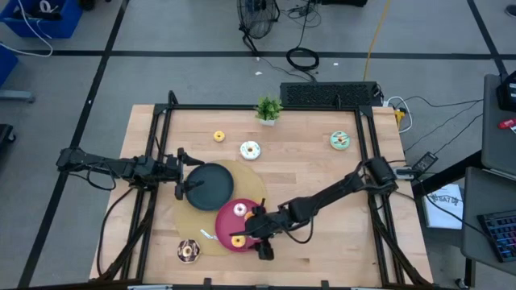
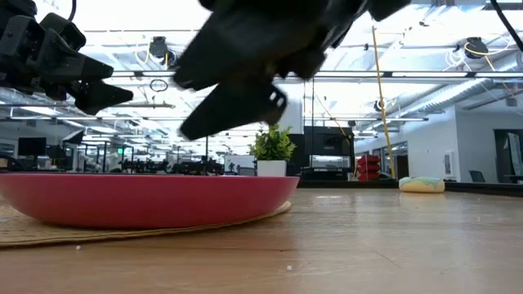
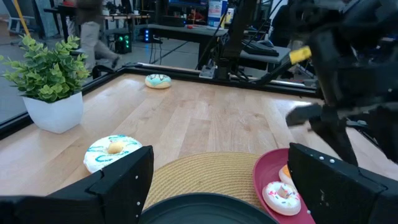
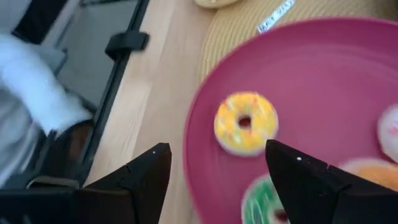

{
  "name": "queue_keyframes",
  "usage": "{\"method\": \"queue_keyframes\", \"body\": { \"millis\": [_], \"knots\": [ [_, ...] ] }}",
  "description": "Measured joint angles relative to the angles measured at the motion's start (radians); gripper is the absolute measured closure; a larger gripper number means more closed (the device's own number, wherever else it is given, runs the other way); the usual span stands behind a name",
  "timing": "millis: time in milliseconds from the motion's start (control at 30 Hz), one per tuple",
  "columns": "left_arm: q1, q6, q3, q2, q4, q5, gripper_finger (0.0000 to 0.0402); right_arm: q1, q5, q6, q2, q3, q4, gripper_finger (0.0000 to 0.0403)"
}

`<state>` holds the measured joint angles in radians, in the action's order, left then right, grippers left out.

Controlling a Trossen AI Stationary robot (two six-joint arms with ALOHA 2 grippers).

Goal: Pick & Place donuts
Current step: Put the small yellow donut into the pink plate

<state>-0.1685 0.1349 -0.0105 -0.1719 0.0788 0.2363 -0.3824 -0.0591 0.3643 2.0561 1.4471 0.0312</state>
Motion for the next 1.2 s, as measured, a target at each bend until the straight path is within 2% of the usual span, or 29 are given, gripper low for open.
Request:
{"method": "queue_keyframes", "body": {
  "millis": [167, 333, 467, 567, 667, 800, 933, 1033, 1100, 1200],
  "knots": [
    [0.000, 0.000, 0.000, 0.000, 0.000, 0.000, 0.0036, -0.005, 0.004, -0.012, -0.109, -0.004, 0.197, 0.0154],
    [0.000, 0.000, 0.000, 0.000, 0.000, 0.000, 0.0036, -0.051, 0.006, -0.084, -0.253, -0.116, 0.182, 0.0154],
    [0.000, 0.000, 0.000, 0.000, 0.000, 0.000, 0.0036, -0.096, 0.030, -0.141, -0.409, -0.296, 0.041, 0.0153],
    [0.000, 0.003, 0.000, 0.000, 0.005, 0.000, 0.0036, -0.124, 0.123, -0.141, -0.547, -0.472, -0.092, 0.0153],
    [0.000, 0.002, 0.000, 0.000, 0.010, 0.000, 0.0036, -0.130, 0.208, -0.113, -0.711, -0.642, -0.132, 0.0154],
    [0.000, 0.001, 0.000, 0.000, 0.009, 0.000, 0.0036, -0.123, 0.259, 0.062, -0.941, -0.890, -0.214, 0.0154],
    [0.000, 0.002, 0.000, 0.000, 0.009, 0.000, 0.0036, -0.122, 0.268, -0.087, -1.141, -1.177, -0.554, 0.0154],
    [0.000, 0.005, 0.000, 0.000, 0.060, 0.000, 0.0036, -0.090, 0.260, -0.140, -1.262, -1.367, -0.790, 0.0154],
    [0.000, 0.021, 0.000, 0.000, 0.082, -0.001, 0.0036, -0.054, 0.222, -0.145, -1.326, -1.427, -0.819, 0.0153],
    [0.000, 0.029, 0.000, -0.001, 0.098, -0.001, 0.0036, -0.001, 0.169, -0.145, -1.399, -1.416, -0.657, 0.0154]
  ]
}}
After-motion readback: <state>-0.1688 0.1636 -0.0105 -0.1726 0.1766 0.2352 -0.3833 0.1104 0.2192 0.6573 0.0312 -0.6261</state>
